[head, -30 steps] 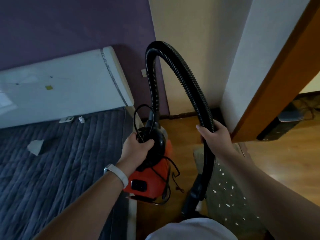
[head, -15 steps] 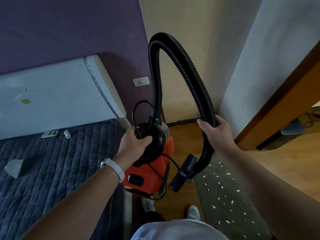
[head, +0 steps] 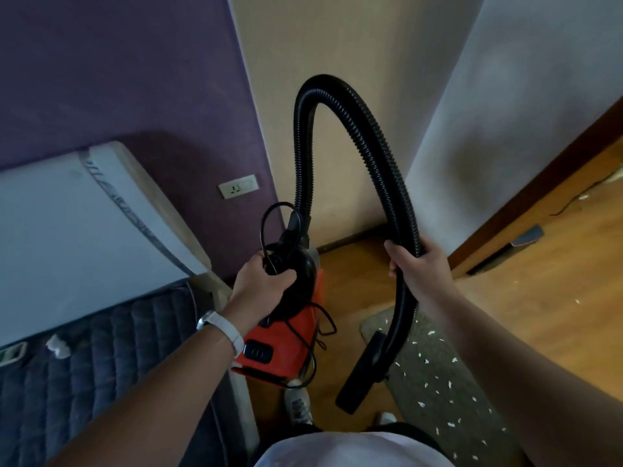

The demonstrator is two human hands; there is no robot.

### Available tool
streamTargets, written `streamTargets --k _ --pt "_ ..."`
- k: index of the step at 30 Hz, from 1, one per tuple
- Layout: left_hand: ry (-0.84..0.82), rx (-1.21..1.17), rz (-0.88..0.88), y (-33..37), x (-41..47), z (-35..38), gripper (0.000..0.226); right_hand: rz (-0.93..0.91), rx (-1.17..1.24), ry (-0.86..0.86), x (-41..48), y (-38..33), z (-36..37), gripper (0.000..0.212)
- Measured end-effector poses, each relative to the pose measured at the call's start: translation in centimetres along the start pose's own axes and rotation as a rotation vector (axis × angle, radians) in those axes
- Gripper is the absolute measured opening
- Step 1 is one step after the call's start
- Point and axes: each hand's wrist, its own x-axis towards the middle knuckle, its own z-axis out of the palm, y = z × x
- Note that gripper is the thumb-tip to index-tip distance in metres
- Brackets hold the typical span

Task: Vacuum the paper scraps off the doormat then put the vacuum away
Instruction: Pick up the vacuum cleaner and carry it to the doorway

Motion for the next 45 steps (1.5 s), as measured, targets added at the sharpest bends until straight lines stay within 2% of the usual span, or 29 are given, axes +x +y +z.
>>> streamTargets --k 6,12,16,22,26,29,34,45 --pt "-0.120 0.122 0.019 -3.2 7.4 -1.3 0.030 0.126 0.015 0.083 3.6 3.0 3.7 0.027" --pt "-0.172 0.162 -0.017 -6.3 13.9 0.8 0.031 0.228 0.070 0.112 8.7 8.4 6.0 0.015" --pt "-0.149 0.196 -0.012 -10.0 18.4 4.7 0.032 0.253 0.119 0.107 13.1 13.8 7.3 0.011" --pt "-0.147 0.232 -0.007 -17.9 25.6 12.4 0.049 0.301 0.188 0.116 19.4 25.3 8.2 0.012" --pt "-0.174 0.218 0.030 -23.1 29.6 17.9 0.042 0.324 0.226 0.140 22.9 32.8 8.1 0.013" --pt "-0.185 0.228 0.050 -26.6 32.4 22.0 0.038 0.324 0.252 0.171 25.3 37.1 7.6 0.014" --pt "-0.196 0.276 0.072 -30.9 36.4 27.5 0.044 0.258 0.279 0.186 28.3 42.0 6.6 0.014" --pt "-0.289 0.346 0.109 -34.5 42.1 36.4 0.054 0.159 0.115 0.222 33.4 50.2 1.9 0.011"
